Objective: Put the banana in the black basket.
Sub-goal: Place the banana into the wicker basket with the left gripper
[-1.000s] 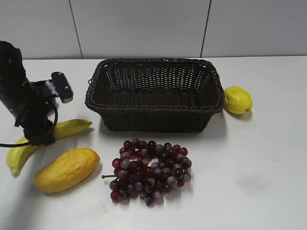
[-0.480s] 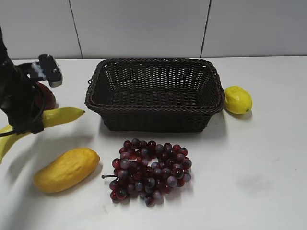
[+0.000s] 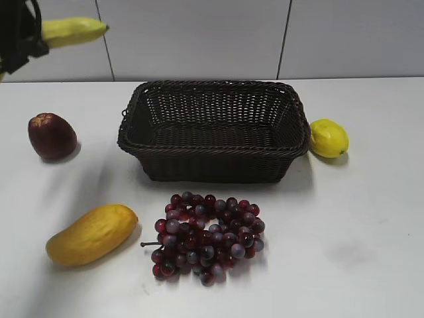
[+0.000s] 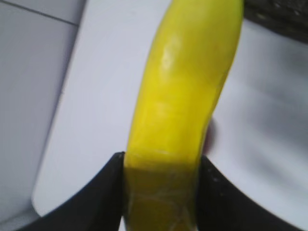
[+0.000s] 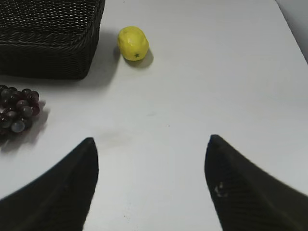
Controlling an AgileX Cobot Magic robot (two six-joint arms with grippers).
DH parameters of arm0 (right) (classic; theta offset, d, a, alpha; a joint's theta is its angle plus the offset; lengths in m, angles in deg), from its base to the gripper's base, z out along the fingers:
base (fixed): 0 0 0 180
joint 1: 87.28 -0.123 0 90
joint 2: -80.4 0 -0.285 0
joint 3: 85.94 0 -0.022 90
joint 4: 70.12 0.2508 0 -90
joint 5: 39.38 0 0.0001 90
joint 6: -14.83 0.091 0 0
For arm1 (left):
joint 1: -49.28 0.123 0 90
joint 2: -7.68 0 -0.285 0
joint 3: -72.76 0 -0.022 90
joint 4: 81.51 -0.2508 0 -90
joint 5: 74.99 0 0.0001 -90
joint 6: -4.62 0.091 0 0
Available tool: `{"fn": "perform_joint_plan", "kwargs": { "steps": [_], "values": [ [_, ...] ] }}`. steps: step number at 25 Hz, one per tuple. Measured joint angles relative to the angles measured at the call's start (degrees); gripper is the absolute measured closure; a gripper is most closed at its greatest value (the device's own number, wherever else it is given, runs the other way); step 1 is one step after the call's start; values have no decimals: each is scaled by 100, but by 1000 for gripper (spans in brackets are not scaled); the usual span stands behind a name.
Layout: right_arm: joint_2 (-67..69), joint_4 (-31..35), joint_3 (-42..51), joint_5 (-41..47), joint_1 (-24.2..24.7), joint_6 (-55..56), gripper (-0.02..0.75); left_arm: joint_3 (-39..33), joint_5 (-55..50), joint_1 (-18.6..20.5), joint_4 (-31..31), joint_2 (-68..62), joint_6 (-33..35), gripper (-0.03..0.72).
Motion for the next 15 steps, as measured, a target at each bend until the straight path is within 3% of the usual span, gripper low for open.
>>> {"fn": "perform_joint_plan", "kwargs": {
  "steps": [11, 15],
  "values": [
    [0, 0, 0, 0, 0, 0, 218, 375, 2144, -1441, -118, -707, 447, 286],
    [0, 0, 0, 0, 0, 0, 218, 375, 2773, -1761, -132, -1339, 454, 286]
  ]
}}
